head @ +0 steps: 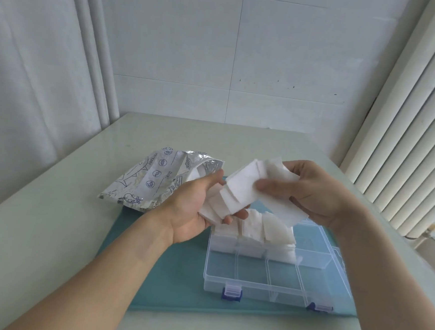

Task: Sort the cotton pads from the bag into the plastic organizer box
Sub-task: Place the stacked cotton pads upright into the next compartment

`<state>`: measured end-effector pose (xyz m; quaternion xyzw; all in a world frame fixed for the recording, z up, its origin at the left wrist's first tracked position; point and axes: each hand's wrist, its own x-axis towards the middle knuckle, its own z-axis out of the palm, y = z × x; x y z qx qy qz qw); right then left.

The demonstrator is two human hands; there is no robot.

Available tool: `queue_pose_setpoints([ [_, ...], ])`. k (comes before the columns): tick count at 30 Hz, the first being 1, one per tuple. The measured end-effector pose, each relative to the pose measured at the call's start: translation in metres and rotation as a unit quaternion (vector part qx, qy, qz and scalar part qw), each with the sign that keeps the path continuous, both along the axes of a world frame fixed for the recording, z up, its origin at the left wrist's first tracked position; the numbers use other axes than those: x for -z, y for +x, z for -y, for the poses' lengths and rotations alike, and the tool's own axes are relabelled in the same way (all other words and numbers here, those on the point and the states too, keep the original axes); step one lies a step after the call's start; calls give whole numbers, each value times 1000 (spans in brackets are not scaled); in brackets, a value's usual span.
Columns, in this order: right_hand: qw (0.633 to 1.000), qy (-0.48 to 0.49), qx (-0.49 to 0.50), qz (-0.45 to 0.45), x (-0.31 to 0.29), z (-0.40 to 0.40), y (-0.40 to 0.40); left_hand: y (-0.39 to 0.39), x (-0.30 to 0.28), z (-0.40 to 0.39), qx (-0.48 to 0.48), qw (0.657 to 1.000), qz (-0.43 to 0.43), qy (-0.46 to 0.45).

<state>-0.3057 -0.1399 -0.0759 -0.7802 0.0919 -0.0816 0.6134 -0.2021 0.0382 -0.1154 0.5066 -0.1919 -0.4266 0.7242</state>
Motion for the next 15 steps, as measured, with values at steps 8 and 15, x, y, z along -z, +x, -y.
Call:
queue_pose_setpoints([
  [8,963,-239,96,-75,8,-12,11,-1,6,2,-19,995,98,23],
  [15,960,-247,127,-37,11,-22,11,-3,5,4,-51,994,96,-20],
])
